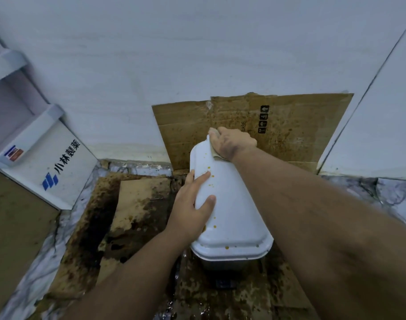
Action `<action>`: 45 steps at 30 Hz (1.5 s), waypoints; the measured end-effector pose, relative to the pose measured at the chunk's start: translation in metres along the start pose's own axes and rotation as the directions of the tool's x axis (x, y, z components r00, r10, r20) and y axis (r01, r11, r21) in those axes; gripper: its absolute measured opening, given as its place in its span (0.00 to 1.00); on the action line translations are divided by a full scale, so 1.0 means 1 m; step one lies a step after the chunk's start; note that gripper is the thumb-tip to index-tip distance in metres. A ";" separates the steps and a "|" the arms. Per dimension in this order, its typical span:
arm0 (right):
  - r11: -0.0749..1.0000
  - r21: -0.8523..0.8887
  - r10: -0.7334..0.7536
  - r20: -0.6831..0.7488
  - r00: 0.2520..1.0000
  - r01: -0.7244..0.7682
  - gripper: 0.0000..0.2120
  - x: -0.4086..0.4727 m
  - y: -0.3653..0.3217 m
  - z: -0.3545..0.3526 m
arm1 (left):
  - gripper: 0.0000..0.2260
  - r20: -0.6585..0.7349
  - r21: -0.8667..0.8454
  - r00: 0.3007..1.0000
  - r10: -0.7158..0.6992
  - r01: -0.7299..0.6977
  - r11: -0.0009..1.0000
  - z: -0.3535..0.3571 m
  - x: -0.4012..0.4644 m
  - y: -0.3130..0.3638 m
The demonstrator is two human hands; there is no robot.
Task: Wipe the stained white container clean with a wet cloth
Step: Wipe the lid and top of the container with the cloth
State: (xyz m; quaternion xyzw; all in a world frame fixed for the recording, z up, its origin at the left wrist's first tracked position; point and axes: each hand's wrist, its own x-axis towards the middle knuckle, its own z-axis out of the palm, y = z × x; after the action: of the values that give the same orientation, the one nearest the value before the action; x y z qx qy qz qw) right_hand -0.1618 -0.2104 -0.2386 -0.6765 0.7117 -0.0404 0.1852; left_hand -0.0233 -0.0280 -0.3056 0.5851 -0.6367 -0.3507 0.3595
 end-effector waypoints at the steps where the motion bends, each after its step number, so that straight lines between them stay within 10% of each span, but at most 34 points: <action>1: 1.000 -0.011 -0.013 -0.027 1.000 0.012 0.30 -0.002 -0.003 0.001 | 0.25 -0.001 -0.005 1.000 0.001 -0.001 1.000 0.000 0.000 0.000; 7: 0.965 0.238 -0.118 0.006 0.993 0.113 0.30 -0.021 0.035 -0.005 | 0.27 0.007 0.005 1.000 0.014 -0.014 1.000 0.001 0.003 -0.001; 15: 0.603 0.768 -0.235 -0.087 0.968 0.215 0.26 -0.118 0.105 0.040 | 0.26 0.004 -0.022 1.000 0.000 0.000 1.000 0.000 0.001 0.003; 23: 0.813 0.479 0.078 -0.653 0.753 0.331 0.23 -0.255 0.073 0.123 | 0.23 0.008 -0.029 1.000 -0.005 0.005 1.000 0.001 0.000 0.007; 31: 0.656 0.583 -0.017 -0.624 0.781 0.479 0.20 -0.236 0.111 0.104 | 0.23 0.012 -0.035 1.000 -0.012 0.012 0.999 0.000 0.001 0.007; 37: 0.897 0.314 -0.036 -0.651 0.758 0.312 0.29 -0.264 0.067 0.138 | 0.26 -0.007 -0.035 1.000 0.001 -0.001 0.999 -0.001 -0.001 0.004; 45: 0.754 0.435 -0.150 -0.615 0.774 0.492 0.27 -0.247 0.110 0.115 | 0.22 -0.002 -0.034 1.000 -0.010 0.010 0.999 0.001 0.001 0.004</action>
State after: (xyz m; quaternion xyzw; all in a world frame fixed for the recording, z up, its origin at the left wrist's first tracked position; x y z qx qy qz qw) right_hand -0.2258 0.0623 -0.3277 -0.6646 0.5539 -0.4754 0.1597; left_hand -0.0266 -0.0284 -0.3026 0.5823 -0.6275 -0.3628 0.3682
